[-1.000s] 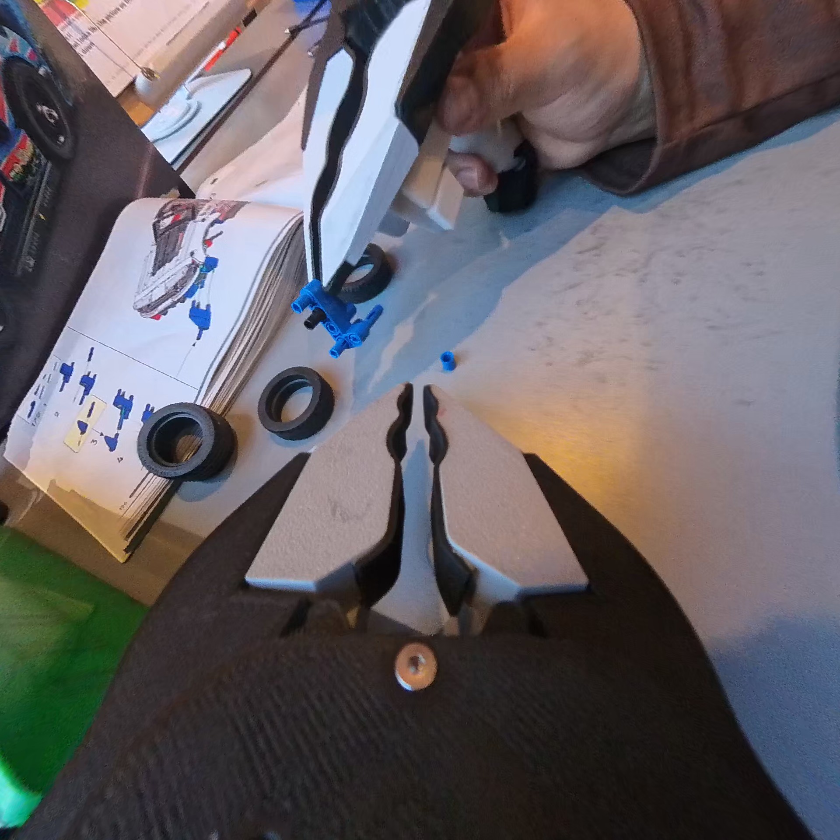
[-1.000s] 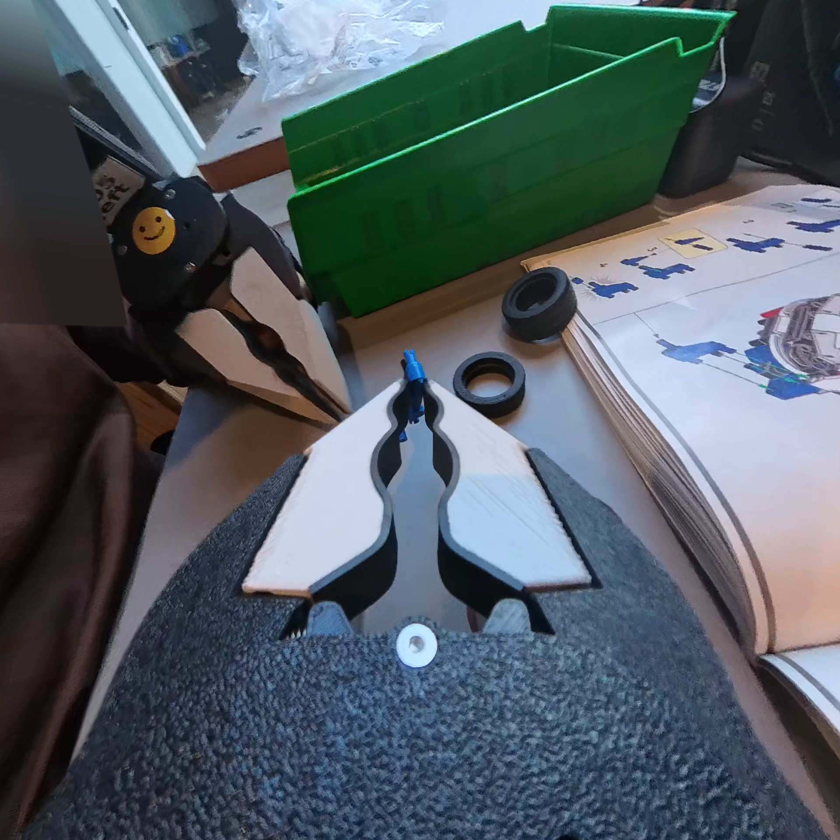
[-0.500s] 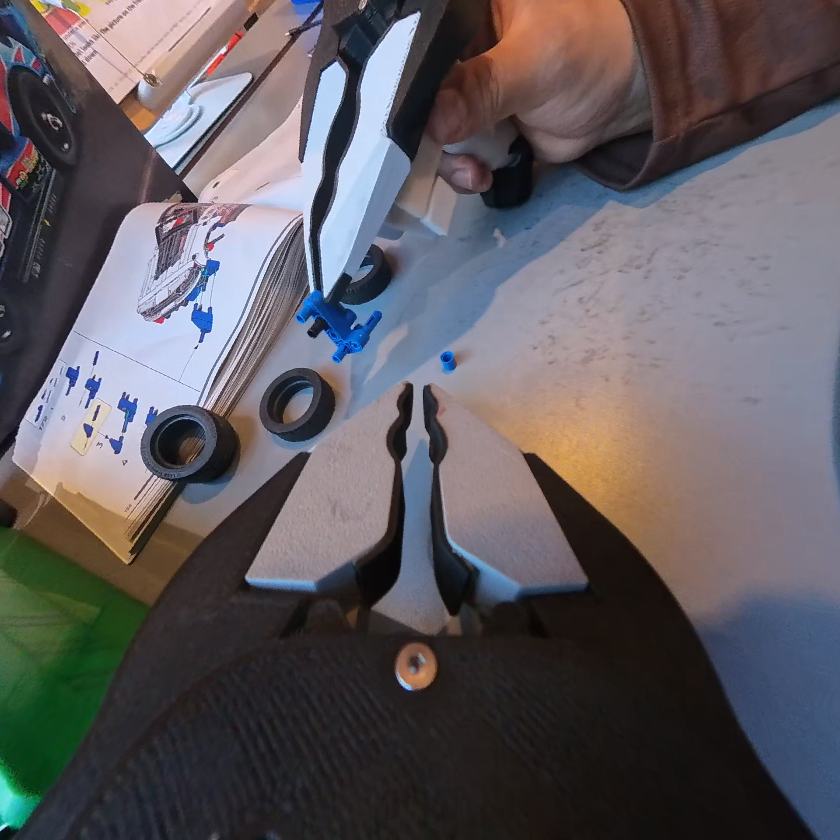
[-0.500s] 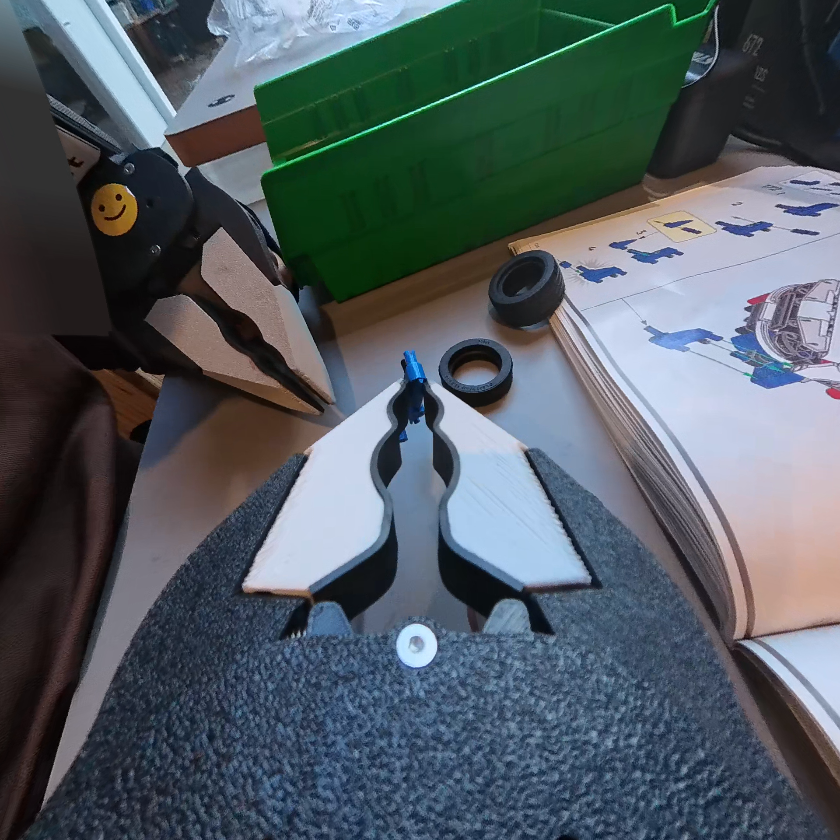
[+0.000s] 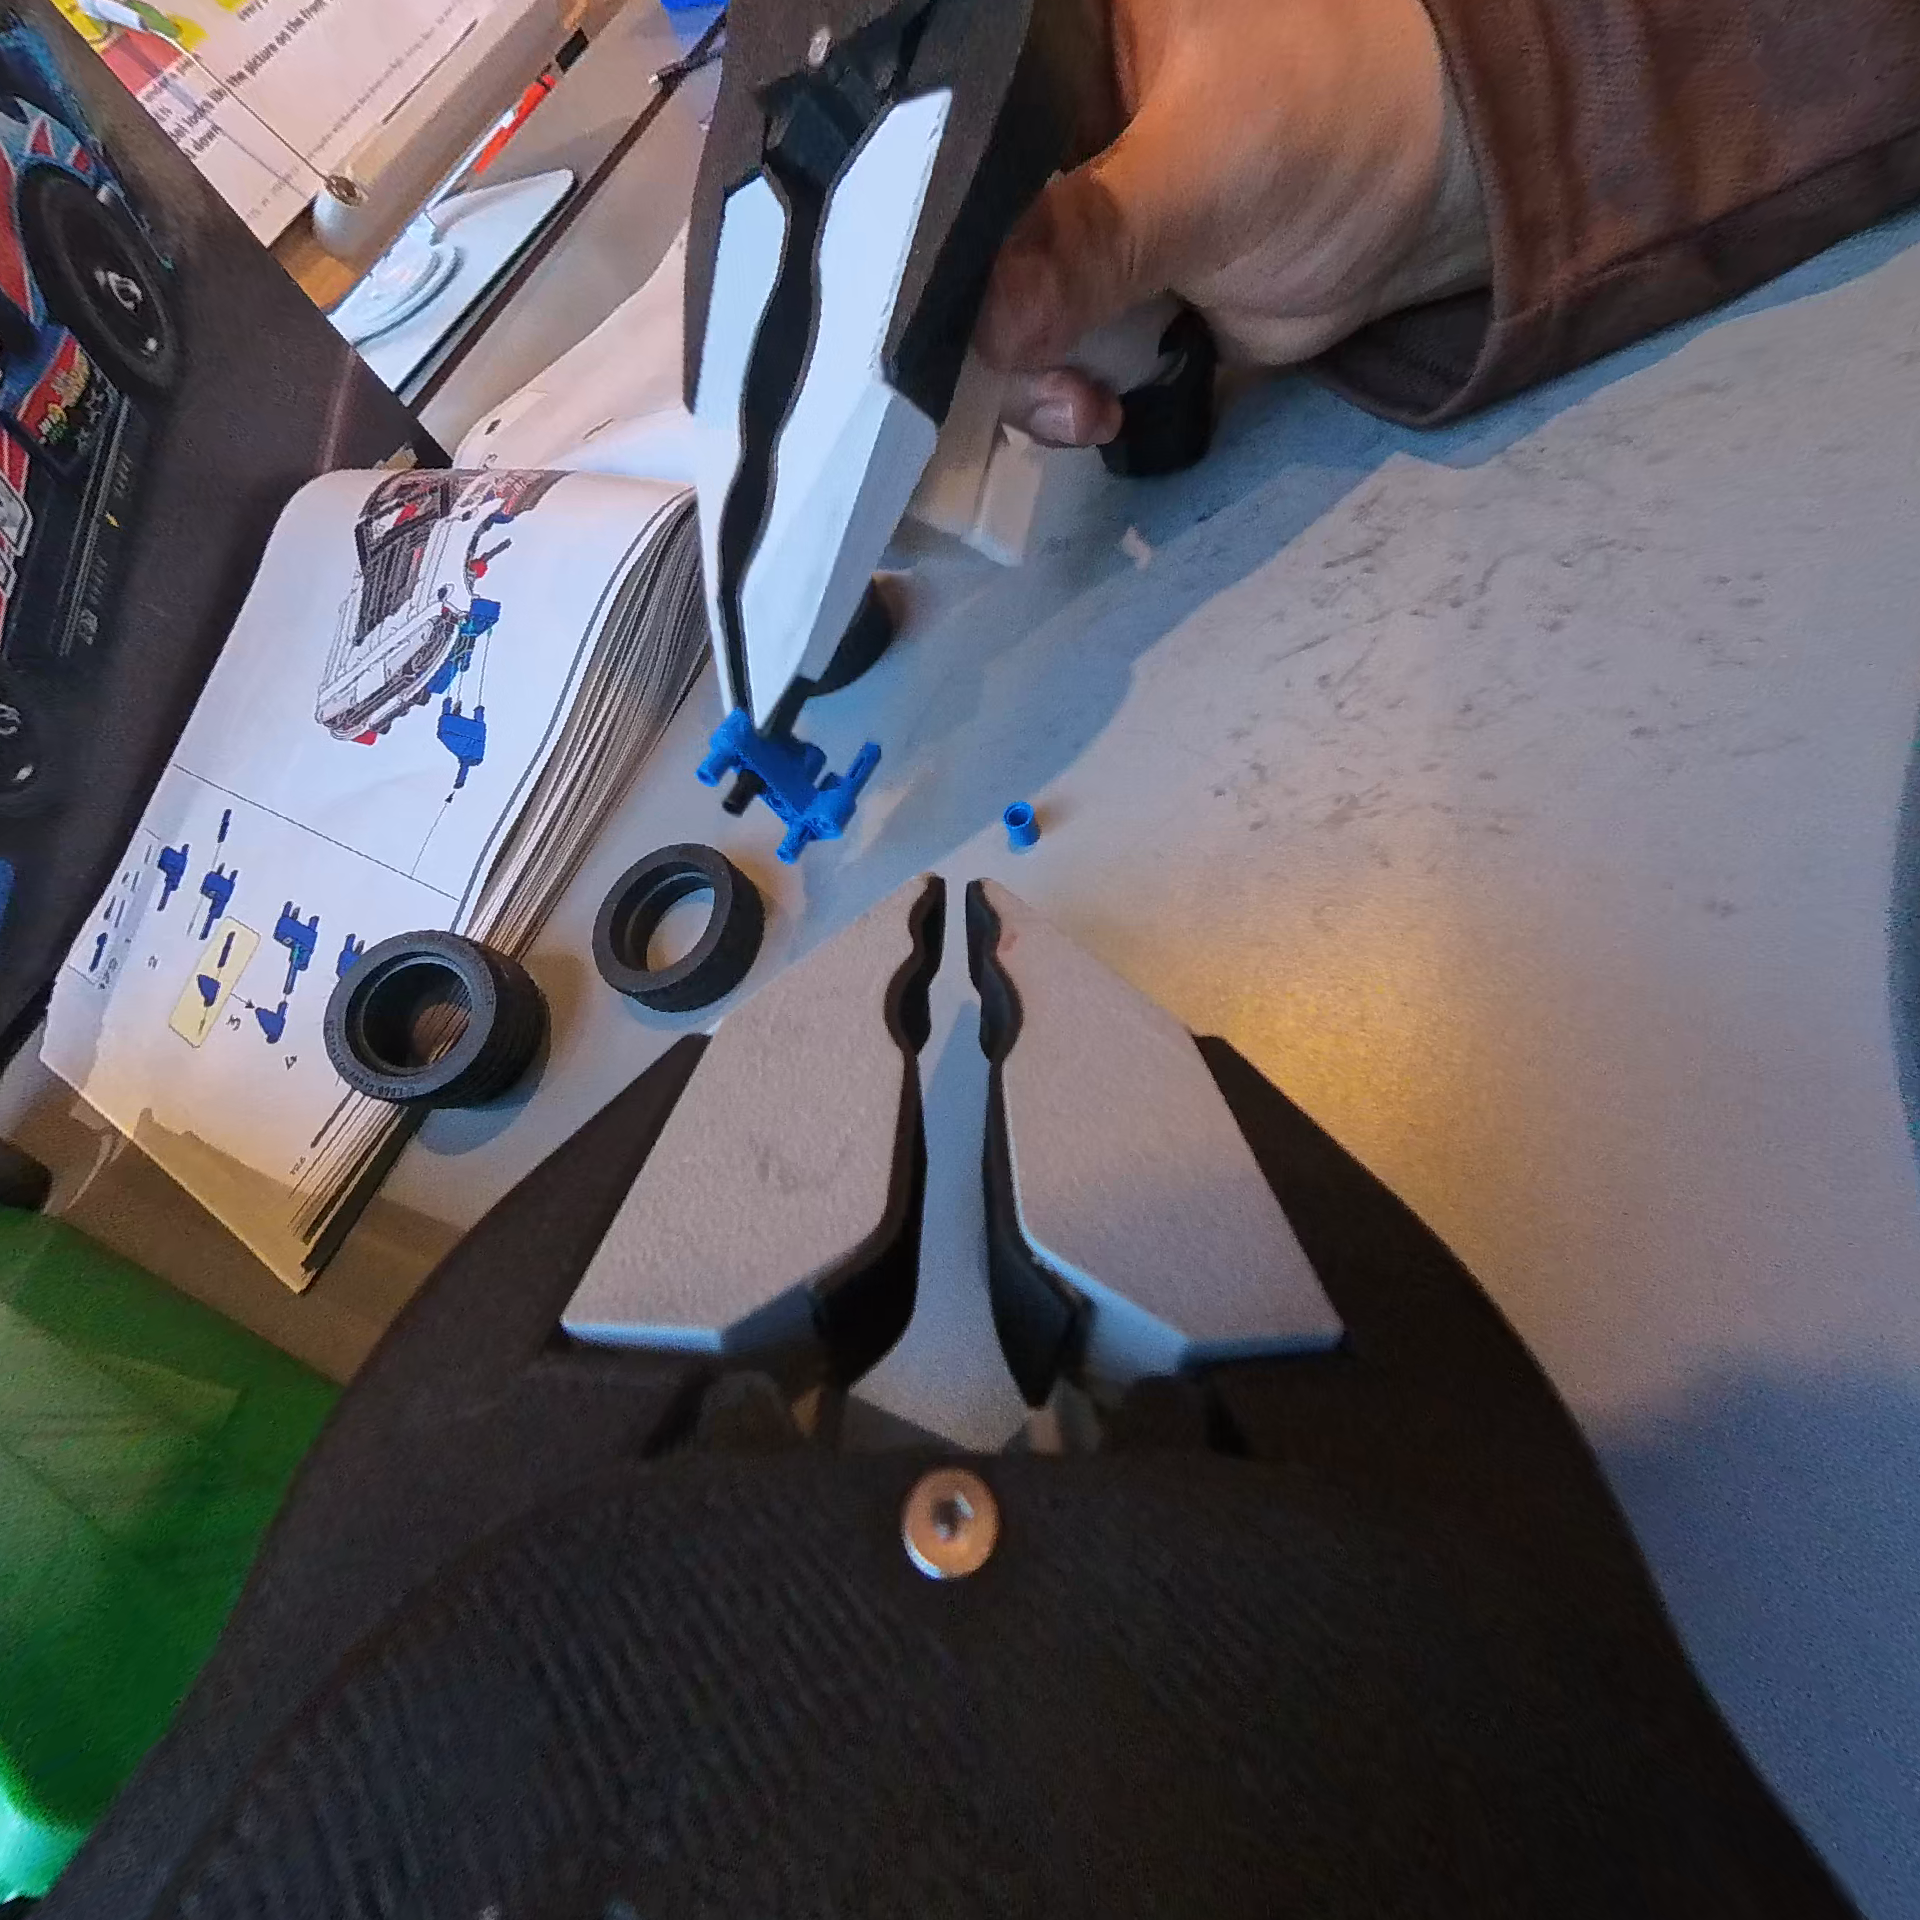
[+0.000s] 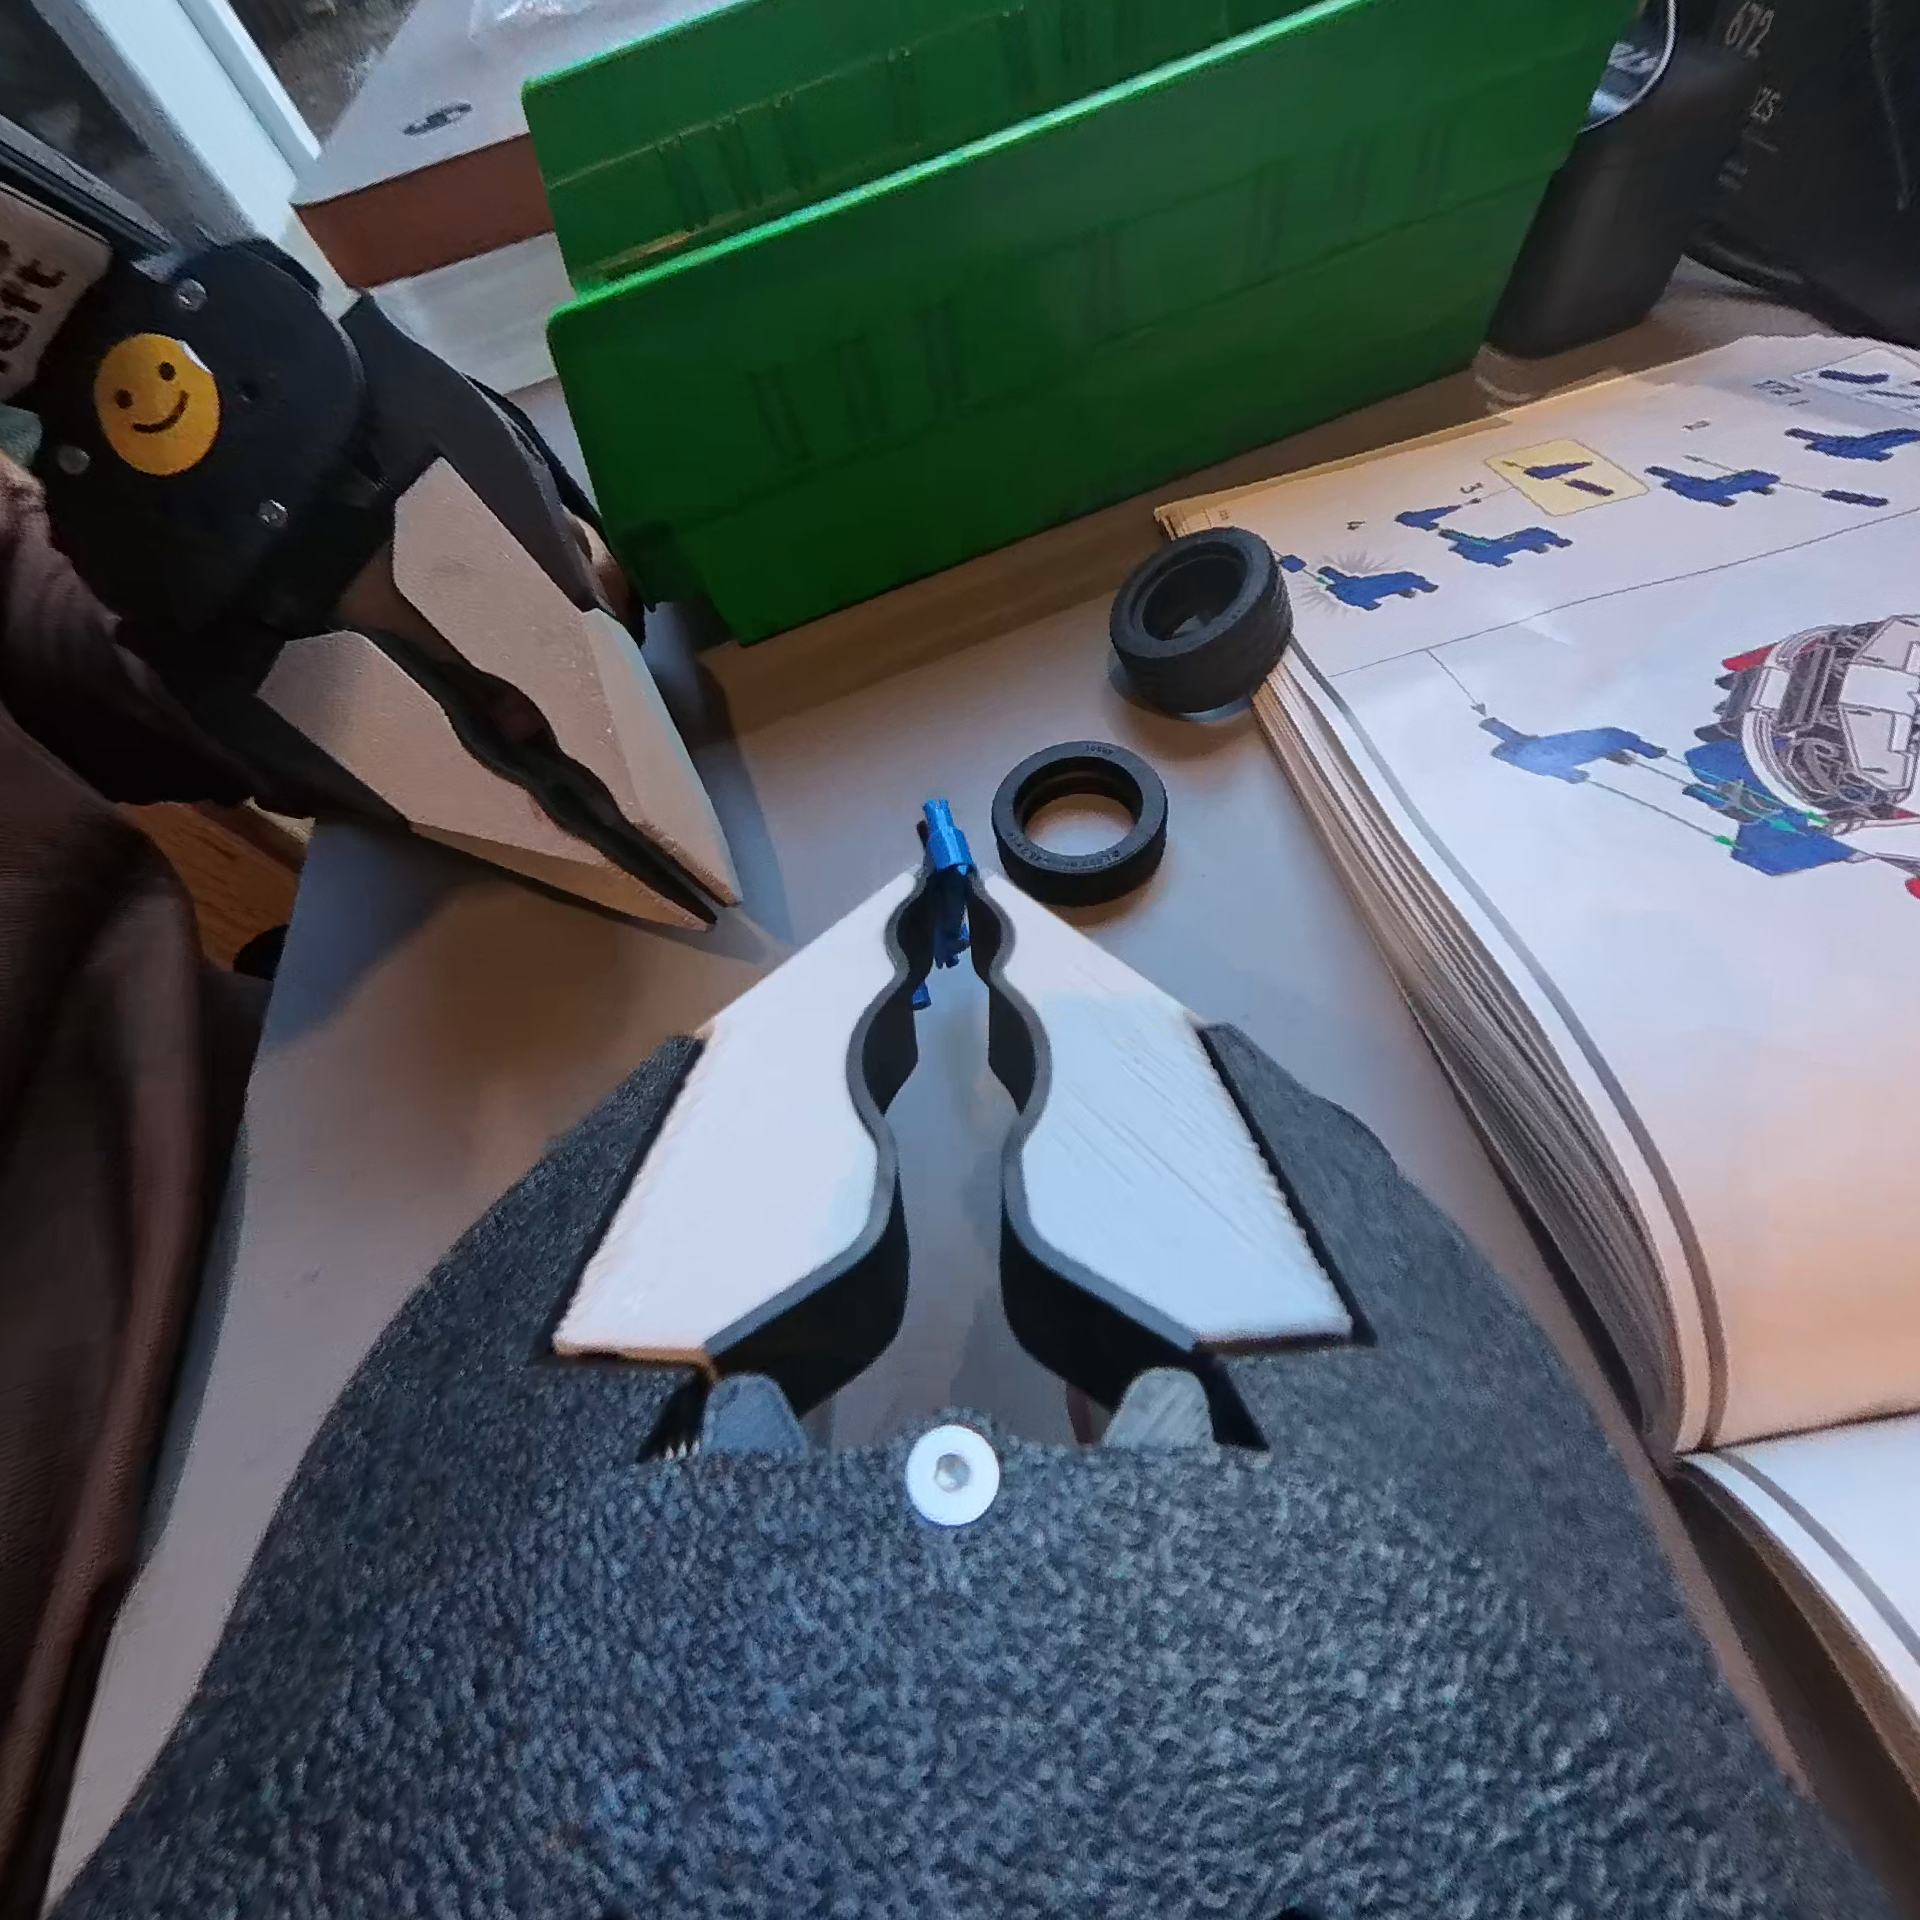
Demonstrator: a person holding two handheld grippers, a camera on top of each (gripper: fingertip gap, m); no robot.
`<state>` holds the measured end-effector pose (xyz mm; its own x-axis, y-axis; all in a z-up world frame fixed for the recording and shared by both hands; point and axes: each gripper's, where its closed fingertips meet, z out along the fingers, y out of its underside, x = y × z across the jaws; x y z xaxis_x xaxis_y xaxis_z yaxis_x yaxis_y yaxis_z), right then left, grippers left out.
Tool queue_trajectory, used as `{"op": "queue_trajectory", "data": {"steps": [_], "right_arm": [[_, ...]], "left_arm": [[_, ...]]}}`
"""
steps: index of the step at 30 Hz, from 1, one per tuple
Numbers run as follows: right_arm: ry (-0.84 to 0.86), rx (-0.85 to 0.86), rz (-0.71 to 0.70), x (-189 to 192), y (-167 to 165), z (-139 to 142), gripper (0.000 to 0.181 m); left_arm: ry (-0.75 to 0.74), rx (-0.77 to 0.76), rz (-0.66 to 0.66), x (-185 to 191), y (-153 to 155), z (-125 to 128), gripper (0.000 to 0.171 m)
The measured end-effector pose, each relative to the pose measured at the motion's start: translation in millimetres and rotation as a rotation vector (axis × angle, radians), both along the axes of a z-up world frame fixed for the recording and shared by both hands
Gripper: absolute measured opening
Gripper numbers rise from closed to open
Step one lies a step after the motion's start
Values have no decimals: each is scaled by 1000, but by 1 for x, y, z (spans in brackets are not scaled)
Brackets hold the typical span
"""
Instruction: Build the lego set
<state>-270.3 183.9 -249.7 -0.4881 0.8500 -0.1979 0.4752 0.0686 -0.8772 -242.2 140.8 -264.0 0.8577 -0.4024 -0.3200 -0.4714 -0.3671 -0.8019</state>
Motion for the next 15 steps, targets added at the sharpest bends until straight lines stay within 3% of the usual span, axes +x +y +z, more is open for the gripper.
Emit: {"op": "queue_trajectory", "data": {"steps": [8,15], "right_arm": [[-106,133,-15,-2,-1,-25,6],[-107,140,-5,0,-2,-25,6]], "left_arm": [[-1,-6,-1,0,0,-1,0],[16,-13,-1,0,0,-3,0]]}}
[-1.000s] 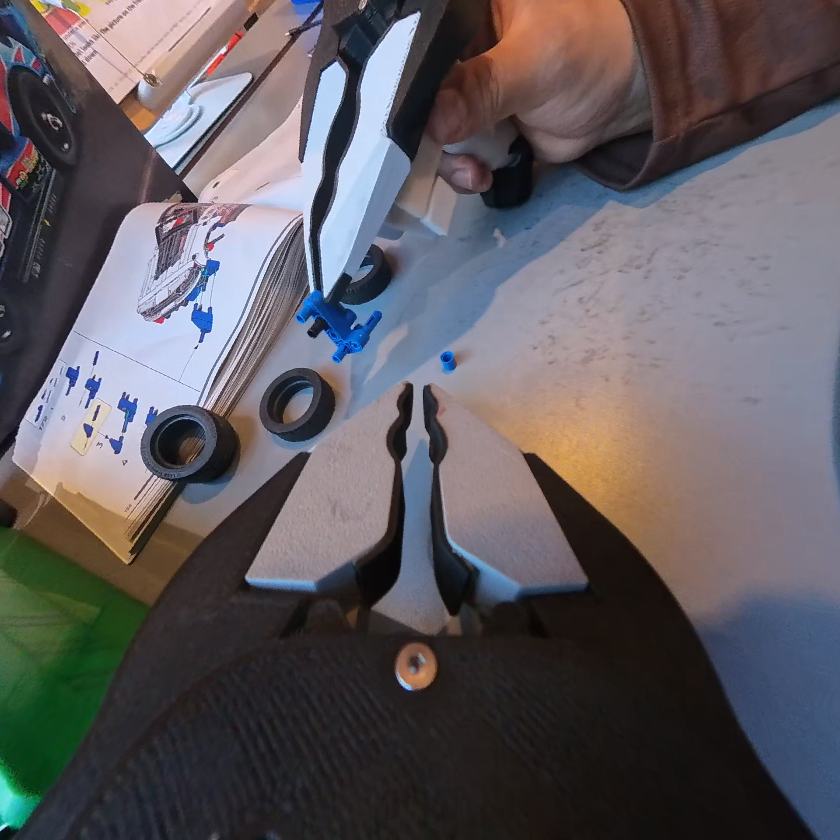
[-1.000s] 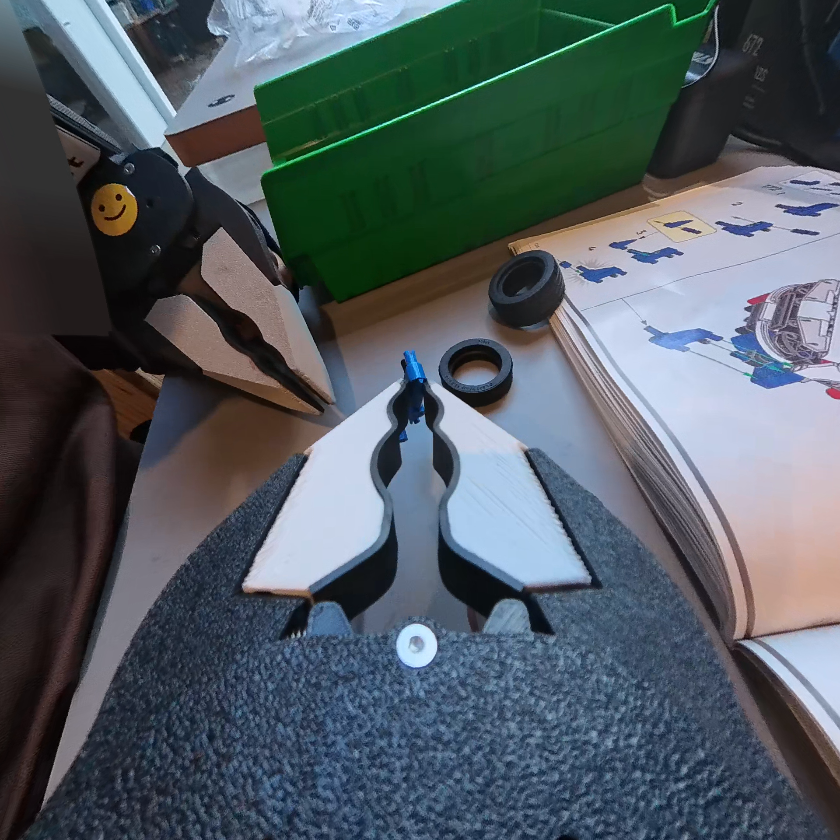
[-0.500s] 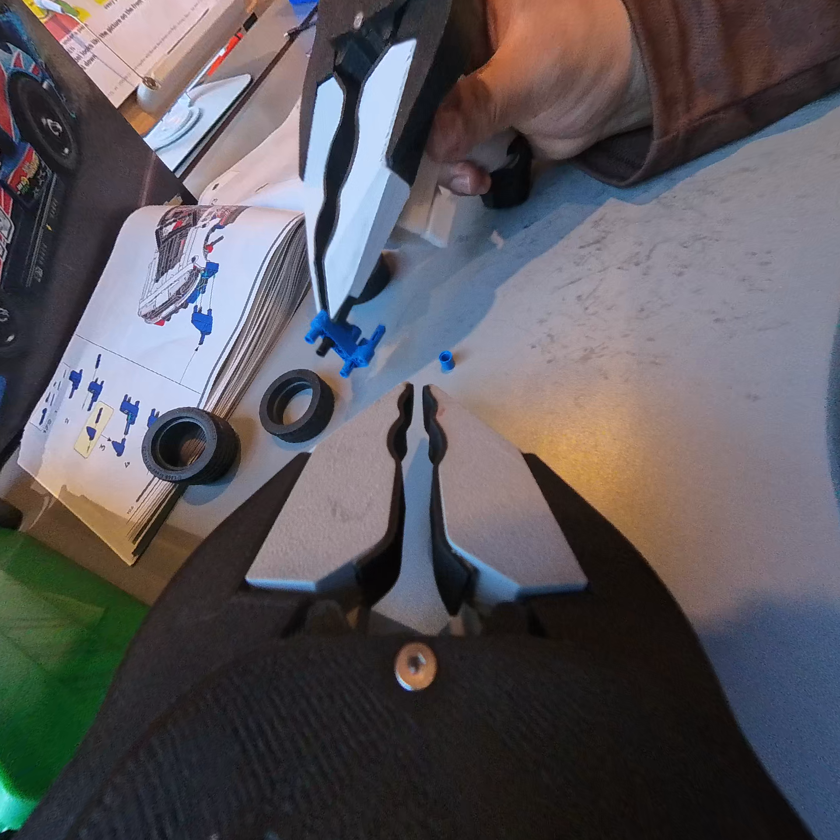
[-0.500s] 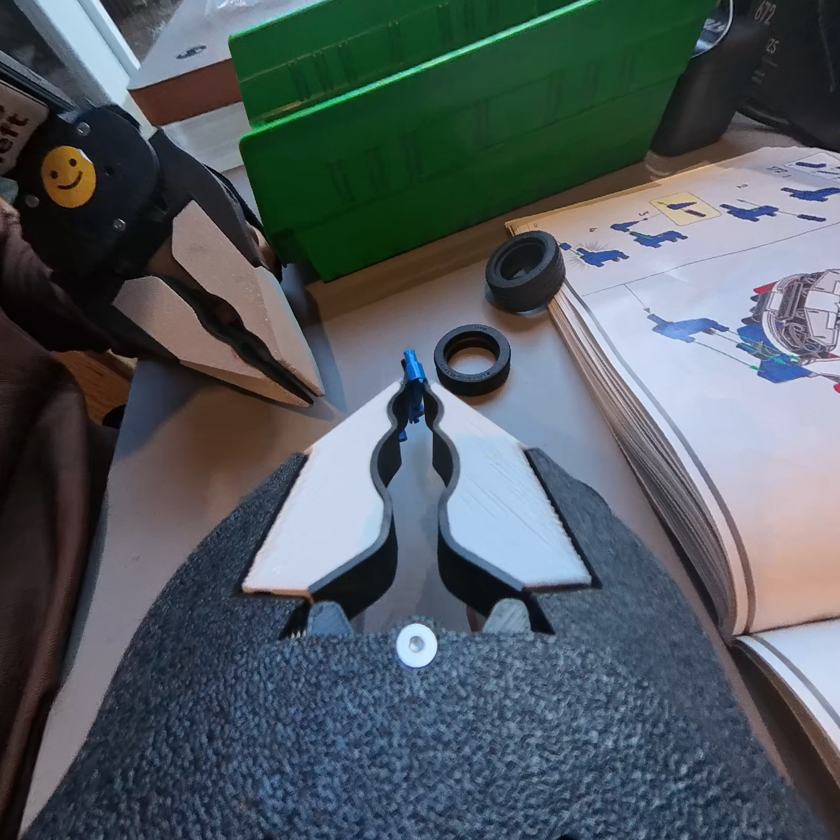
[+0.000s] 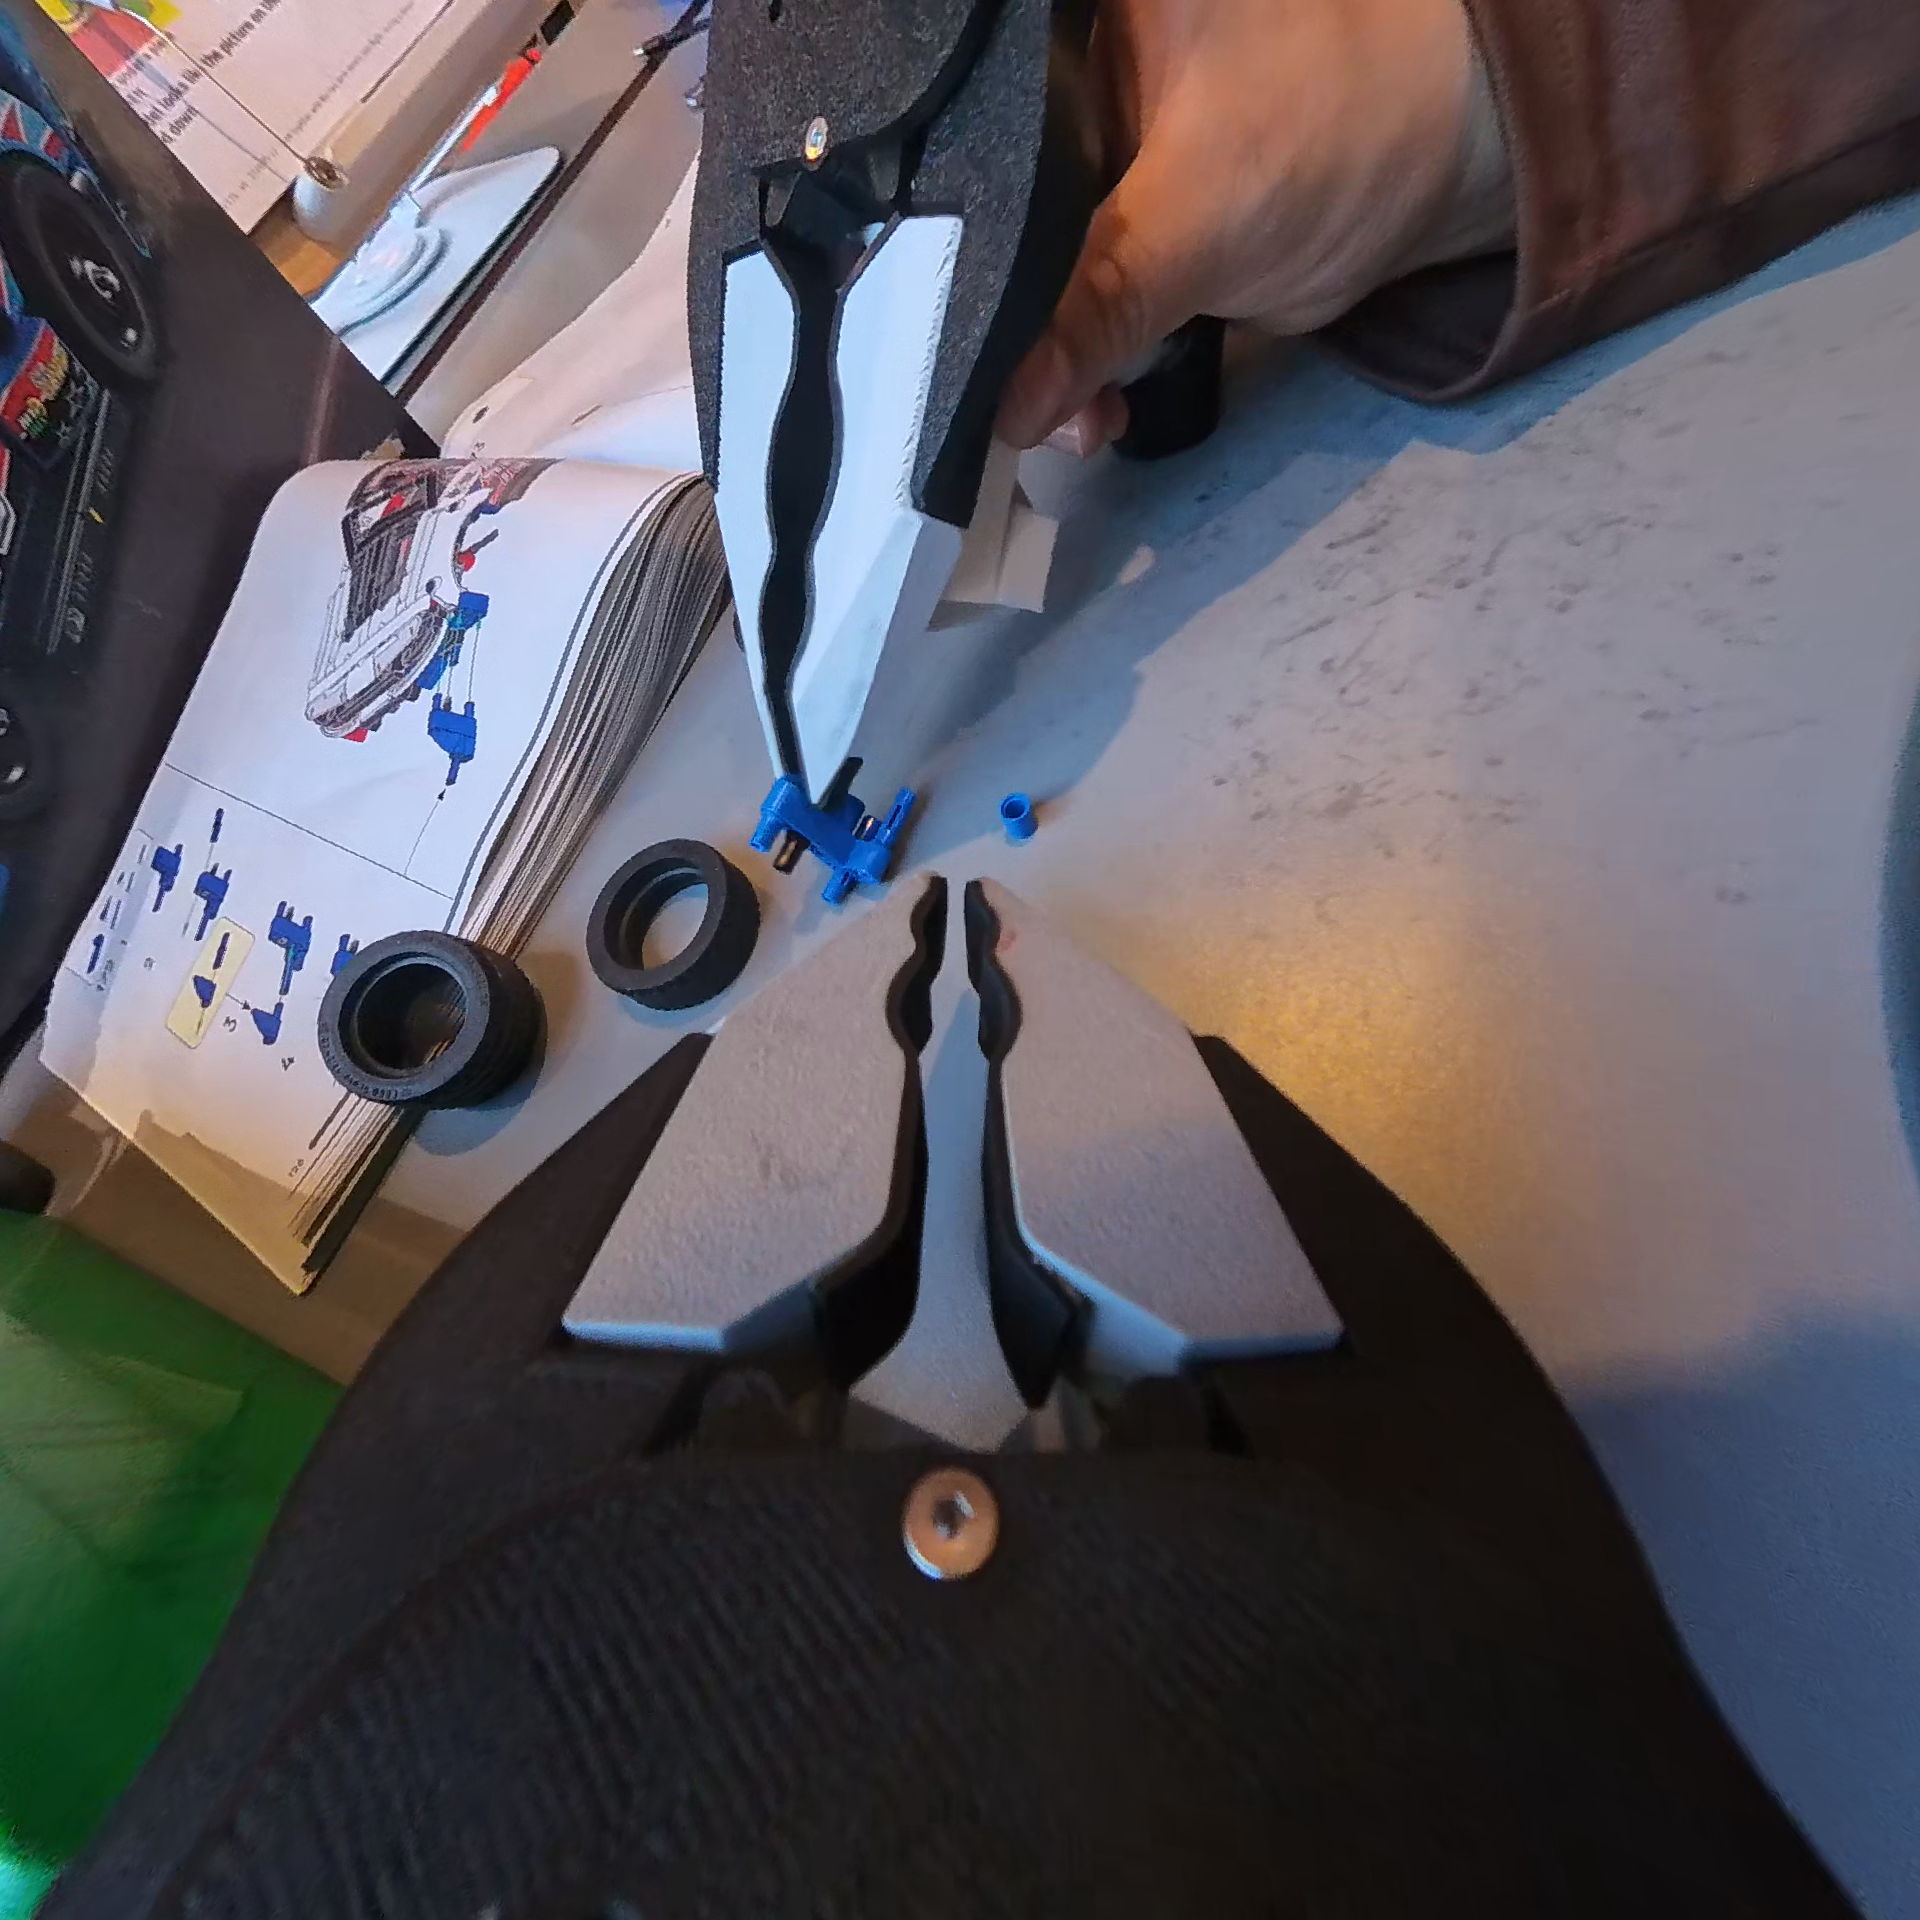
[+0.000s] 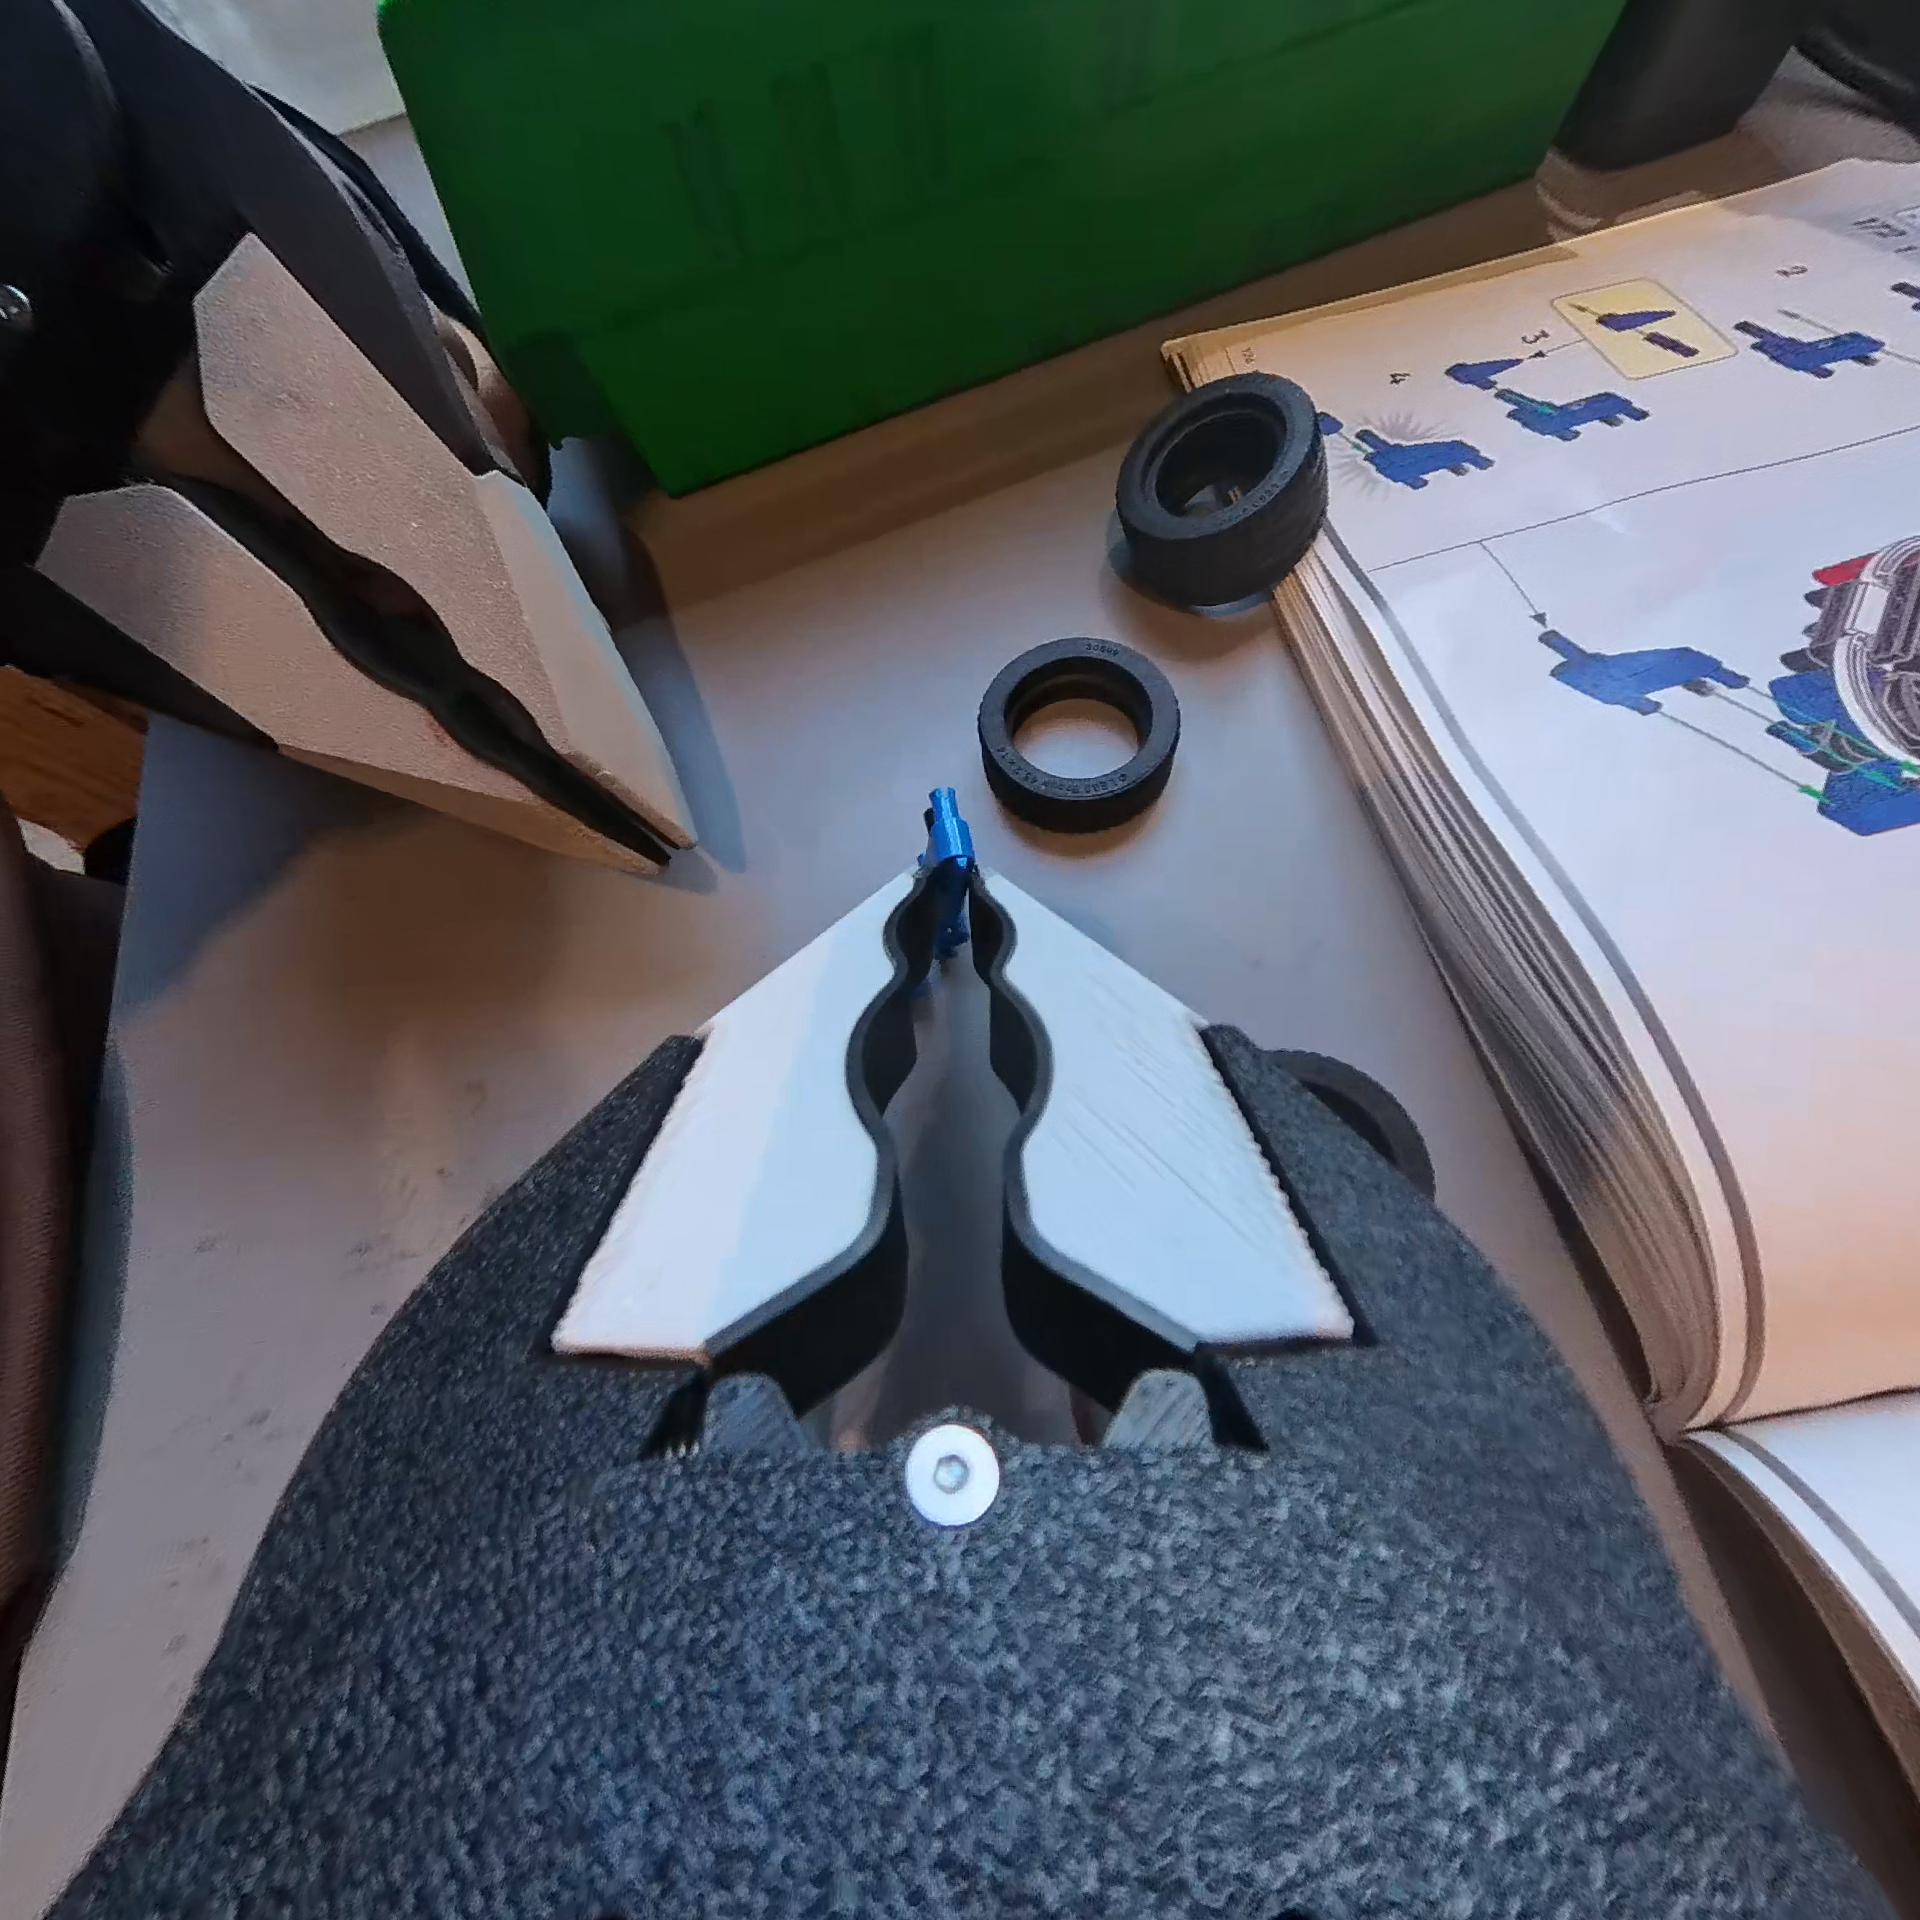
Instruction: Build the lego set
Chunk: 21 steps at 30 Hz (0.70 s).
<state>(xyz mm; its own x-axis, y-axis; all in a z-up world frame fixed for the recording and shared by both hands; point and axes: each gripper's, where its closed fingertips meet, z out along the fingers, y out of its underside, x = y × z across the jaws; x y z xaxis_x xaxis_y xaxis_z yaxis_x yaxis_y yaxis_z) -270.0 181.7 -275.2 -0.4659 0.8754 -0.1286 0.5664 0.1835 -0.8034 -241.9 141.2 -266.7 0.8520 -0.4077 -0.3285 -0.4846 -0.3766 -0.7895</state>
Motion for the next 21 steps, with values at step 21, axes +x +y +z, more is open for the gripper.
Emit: {"op": "queue_trajectory", "data": {"steps": [21], "right_arm": [[3,7,13,1,-2,0,6]], "left_arm": [[-5,9,-2,0,0,2,0]]}}
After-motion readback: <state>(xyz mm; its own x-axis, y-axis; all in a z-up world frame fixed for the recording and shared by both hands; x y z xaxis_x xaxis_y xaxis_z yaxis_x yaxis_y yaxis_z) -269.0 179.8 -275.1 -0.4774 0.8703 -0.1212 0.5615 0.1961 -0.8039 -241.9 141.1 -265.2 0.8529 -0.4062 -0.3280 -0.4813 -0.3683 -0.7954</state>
